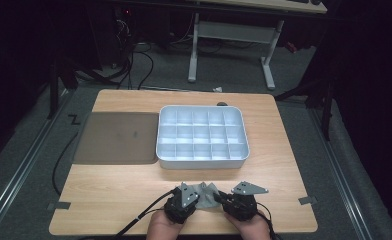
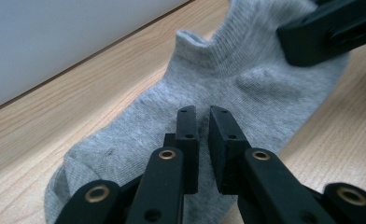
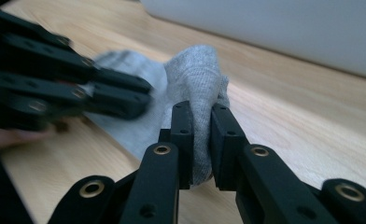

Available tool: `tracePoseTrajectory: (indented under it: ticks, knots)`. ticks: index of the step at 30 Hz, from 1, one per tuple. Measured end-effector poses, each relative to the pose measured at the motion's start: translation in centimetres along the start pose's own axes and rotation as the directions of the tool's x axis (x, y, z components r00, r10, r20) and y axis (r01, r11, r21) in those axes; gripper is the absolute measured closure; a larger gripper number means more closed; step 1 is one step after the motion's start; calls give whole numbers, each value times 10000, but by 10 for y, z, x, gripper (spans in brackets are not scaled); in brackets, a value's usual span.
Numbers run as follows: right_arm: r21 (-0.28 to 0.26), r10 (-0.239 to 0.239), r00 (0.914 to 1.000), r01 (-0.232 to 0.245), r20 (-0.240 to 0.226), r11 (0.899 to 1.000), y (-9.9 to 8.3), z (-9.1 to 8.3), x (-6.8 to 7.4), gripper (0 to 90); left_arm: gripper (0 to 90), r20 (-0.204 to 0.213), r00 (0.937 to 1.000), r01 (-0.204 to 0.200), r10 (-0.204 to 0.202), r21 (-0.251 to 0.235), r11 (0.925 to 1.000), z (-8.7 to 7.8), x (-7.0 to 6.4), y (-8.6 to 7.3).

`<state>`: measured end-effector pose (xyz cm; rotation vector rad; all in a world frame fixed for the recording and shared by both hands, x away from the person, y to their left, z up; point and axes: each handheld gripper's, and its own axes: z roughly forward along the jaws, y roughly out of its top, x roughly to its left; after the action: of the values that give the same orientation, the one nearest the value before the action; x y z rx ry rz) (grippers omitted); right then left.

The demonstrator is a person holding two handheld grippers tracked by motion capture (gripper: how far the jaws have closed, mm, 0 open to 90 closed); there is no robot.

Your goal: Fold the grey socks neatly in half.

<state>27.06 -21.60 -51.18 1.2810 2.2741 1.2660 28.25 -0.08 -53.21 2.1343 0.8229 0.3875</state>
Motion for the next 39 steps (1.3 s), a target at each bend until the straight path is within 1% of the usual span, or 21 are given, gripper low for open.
tracePoseTrajectory:
  ticks: [3,7,8,9,10,11,12,13,14,15,16,17,18,19,20,23,26,29,32,36,39]
  knots:
    - [-515,-78,9993,60,-353,9987,5,-7,10,821,825,30,9999,-166,165,15,9999,2,-5,2]
    - [-612,-224,9991,202,-347,9979,6,-7,15,821,817,106,9999,-96,96,-9,10000,2,-6,3]
    - [-600,-211,9993,193,-296,9980,6,-7,15,821,782,106,9999,-96,96,-9,10000,2,-6,3]
    - [-616,-146,9995,129,-283,9980,6,-7,13,821,738,225,9996,163,-158,-222,9996,-4,-1,3]
    - [-616,-146,9995,129,-283,9980,6,-7,13,821,714,225,9996,163,-158,-222,9996,-4,-1,3]
    - [-607,-74,9997,60,-241,9981,5,-7,10,820,693,299,9978,614,-594,-737,9954,-17,9,-1]
    - [-607,-74,9997,60,-241,9981,5,-7,10,820,669,299,9978,614,-594,-737,9954,-17,9,-1]
    - [-556,9,9998,-18,-173,9985,4,-7,7,820,641,170,9951,987,-974,-1127,9887,-31,22,-7]
    - [-556,9,9998,-18,-173,9985,4,-7,7,820,618,170,9951,987,-974,-1127,9887,-31,22,-7]
    - [-513,41,9999,-47,-118,9987,4,-7,5,819,601,216,9890,1481,-1466,-1111,9827,-41,35,-15]
    - [-513,41,9999,-47,-118,9987,4,-7,5,819,587,216,9890,1481,-1466,-1111,9827,-41,35,-15]
    - [-486,0,10000,-4,-82,9988,3,-6,5,818,577,304,9828,1842,-1820,-1016,9776,-47,44,-23]
    - [-486,0,10000,-4,-82,9988,3,-6,5,818,571,304,9828,1842,-1820,-1016,9776,-47,44,-23]
    - [-455,-25,10000,24,-22,9990,3,-6,6,818,566,588,9748,2198,-2153,-867,9717,-48,48,-29]
    - [-455,-25,10000,24,-22,9990,3,-6,6,818,558,588,9748,2198,-2153,-867,9717,-48,48,-29]
    - [-432,-97,9999,100,72,9990,4,-6,8,816,583,1074,9586,2682,-2636,-309,9629,-39,52,-33]
    - [-424,-167,9997,174,158,9990,4,-5,9,815,669,1138,9561,2736,-2700,-174,9617,-37,51,-34]
    - [-349,-283,9991,294,314,9990,6,-3,13,810,725,1202,9533,2825,-2770,-315,9587,-39,49,-33]
    - [-390,-471,9980,488,422,9980,9,-3,18,808,731,1281,9526,2826,-2758,-381,9585,-40,49,-33]
    - [-385,-866,9941,892,657,9953,12,-1,28,807,734,1557,9478,2879,-2783,-426,9567,-40,46,-33]
    - [-278,-1157,9908,1179,698,9926,13,4,37,806,734,1753,9477,2768,-2666,-362,9603,-37,41,-33]
